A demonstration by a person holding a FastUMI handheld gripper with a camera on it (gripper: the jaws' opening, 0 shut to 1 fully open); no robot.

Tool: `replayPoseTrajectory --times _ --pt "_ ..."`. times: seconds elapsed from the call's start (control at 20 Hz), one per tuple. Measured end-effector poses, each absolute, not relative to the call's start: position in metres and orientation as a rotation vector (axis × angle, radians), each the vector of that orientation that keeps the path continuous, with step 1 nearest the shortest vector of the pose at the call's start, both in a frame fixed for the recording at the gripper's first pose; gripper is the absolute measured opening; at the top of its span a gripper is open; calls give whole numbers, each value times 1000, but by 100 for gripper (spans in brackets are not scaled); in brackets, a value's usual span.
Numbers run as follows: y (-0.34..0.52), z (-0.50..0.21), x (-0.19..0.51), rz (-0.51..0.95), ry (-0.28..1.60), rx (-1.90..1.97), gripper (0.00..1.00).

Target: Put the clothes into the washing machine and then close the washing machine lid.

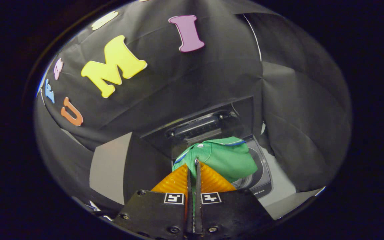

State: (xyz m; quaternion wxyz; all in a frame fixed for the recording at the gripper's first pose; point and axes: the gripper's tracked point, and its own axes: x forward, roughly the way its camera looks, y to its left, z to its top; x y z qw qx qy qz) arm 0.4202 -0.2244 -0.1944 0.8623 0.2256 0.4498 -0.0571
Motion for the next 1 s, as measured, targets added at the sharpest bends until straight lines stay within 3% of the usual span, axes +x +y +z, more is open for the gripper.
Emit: replayPoseTrajectory --times 1.0 --pt "-222 -348 442 -149 1169 361 6"
